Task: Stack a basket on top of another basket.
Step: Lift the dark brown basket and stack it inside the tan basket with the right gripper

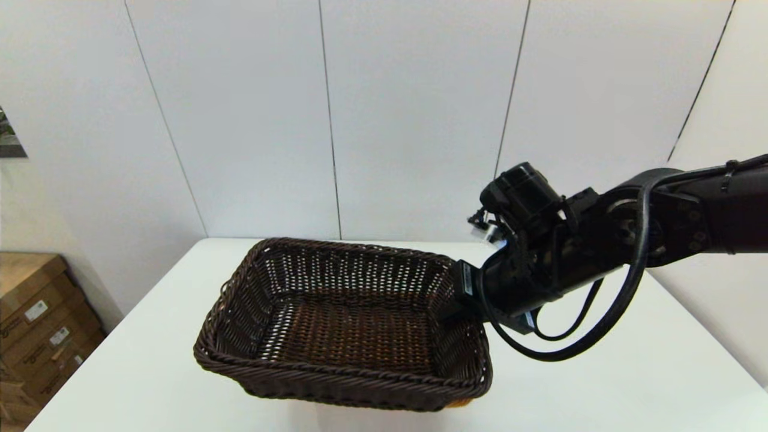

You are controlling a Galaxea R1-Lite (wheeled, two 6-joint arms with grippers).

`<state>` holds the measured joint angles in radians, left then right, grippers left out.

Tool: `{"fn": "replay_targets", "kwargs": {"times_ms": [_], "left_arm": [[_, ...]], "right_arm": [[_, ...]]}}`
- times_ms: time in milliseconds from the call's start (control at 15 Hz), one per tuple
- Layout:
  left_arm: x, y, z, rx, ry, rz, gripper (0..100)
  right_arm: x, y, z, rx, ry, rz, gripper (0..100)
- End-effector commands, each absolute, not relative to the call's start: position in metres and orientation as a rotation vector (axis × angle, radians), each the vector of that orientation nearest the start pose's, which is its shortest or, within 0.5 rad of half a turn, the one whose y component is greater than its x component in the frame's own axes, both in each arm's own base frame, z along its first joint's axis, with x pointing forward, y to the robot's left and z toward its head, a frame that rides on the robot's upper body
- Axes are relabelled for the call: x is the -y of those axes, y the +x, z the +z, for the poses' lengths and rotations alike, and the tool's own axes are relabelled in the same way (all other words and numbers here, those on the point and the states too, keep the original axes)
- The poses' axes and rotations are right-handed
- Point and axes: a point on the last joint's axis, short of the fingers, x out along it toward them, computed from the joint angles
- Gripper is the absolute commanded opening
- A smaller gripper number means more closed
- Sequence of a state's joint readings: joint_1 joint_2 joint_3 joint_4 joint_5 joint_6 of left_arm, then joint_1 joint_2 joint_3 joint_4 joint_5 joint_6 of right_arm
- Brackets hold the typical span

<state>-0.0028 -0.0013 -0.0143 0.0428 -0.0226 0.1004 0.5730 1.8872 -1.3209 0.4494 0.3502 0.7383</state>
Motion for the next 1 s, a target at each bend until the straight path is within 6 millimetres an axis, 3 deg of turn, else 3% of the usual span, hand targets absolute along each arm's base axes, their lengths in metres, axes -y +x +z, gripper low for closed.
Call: {"fn": "replay_targets", "kwargs": {"times_ms": [67, 1000], "left_arm": [[0.000, -0.024, 0.075, -0.026, 0.101, -0.027, 100], [0.000, -0.024, 0.075, -0.028, 0.101, -0.026, 100]], "right_arm": [[-0.190, 0.281, 0.159, -1.320, 0.500, 0.389, 0], [-0.183, 0.306, 0.143, -1.287, 0.458, 0.292, 0]]}}
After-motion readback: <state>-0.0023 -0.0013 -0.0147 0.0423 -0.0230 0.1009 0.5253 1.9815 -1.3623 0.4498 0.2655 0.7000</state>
